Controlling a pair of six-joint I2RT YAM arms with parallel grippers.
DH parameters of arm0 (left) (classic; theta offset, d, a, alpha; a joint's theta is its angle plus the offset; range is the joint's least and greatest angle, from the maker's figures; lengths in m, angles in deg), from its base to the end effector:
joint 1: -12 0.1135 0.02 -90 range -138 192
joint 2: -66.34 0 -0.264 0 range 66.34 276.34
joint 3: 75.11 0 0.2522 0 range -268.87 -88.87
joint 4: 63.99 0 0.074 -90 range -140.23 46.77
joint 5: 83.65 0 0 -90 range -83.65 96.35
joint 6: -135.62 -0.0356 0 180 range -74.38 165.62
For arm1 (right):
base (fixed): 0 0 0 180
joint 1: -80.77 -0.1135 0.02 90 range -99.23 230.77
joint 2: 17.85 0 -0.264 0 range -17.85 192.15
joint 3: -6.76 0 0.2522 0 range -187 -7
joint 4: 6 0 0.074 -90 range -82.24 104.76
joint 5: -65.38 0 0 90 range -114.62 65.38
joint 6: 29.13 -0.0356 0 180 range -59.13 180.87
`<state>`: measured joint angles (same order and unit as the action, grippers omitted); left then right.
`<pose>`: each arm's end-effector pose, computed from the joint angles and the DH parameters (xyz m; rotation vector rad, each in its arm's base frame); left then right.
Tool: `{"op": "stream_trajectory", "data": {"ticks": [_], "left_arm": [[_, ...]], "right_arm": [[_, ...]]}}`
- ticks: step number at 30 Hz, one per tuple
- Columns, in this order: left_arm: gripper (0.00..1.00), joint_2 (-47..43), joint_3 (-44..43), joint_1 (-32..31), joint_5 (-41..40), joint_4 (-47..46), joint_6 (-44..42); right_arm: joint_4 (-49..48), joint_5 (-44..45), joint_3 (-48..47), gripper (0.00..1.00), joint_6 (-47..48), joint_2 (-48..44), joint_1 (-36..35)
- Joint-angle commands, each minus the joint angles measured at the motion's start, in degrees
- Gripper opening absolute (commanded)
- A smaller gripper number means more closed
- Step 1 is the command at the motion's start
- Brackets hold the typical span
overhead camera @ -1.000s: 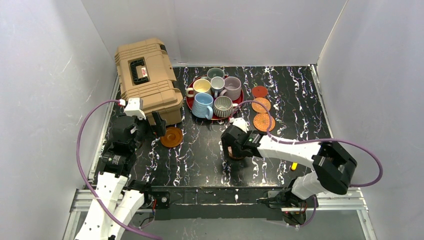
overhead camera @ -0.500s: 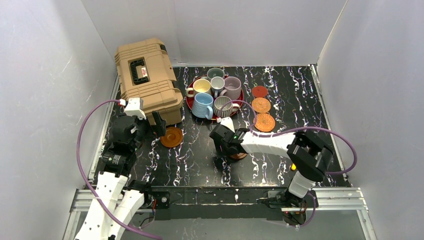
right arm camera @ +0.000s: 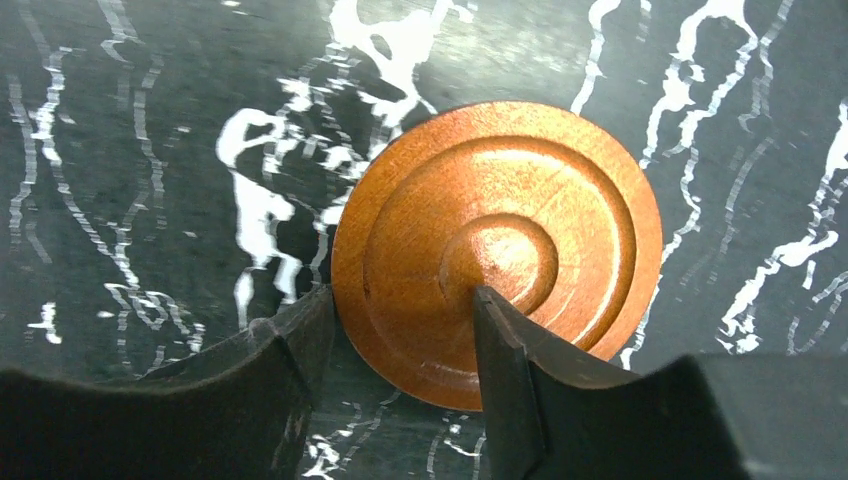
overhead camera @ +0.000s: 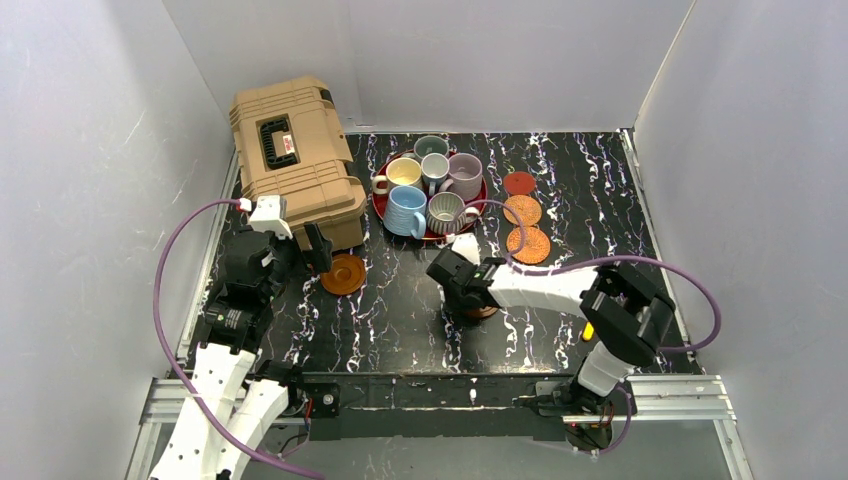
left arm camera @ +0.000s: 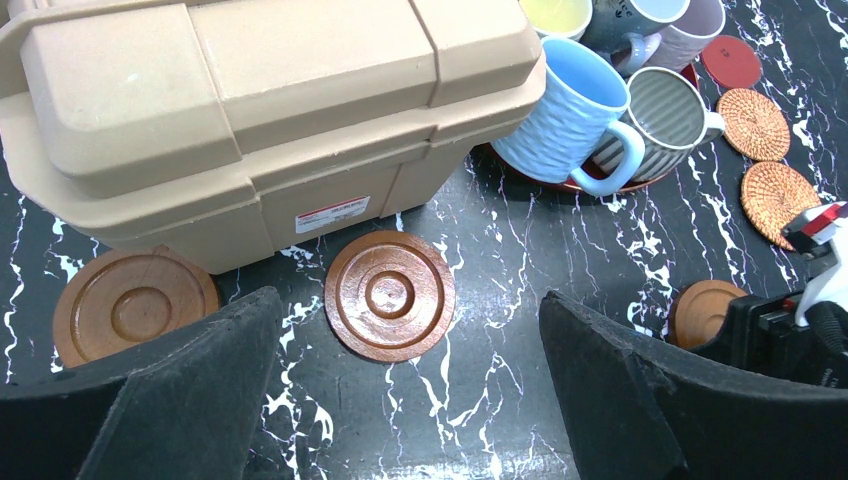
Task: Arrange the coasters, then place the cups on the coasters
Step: Move the coaster to the center of the board.
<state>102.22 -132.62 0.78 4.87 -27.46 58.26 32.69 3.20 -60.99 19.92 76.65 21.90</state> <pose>0.1438 -0.0276 0.3330 -0.0410 1.8387 -0.2690 0.1744 0.2566 0.1672 -0.2564 2.4924 0.0176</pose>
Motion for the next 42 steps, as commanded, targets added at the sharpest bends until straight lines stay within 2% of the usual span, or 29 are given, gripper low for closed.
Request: {"op": "stream_trajectory", "data": {"ticks": [1,14,23,42], "left_arm": [[0.99,-0.14,-0.45,-0.2,-0.02,0.26,-0.14],[0.99,0.14,-0.46,-0.2,-0.02,0.35,-0.07],[0.99,0.33,-0.46,-0.2,-0.11,0.35,-0.06],[0.99,0.38,-0.55,-0.21,-0.28,0.44,-0.12]], "right_arm": [[3.86,1.91,4.51,0.59,-2.07,-4.52,2.37],[2.58,-1.53,11.6,0.57,0.64,-13.86,12.76],[0.63,-1.93,12.34,0.56,3.53,-14.08,18.02],[-4.54,-2.41,12.86,0.55,5.3,-12.83,22.88]]}}
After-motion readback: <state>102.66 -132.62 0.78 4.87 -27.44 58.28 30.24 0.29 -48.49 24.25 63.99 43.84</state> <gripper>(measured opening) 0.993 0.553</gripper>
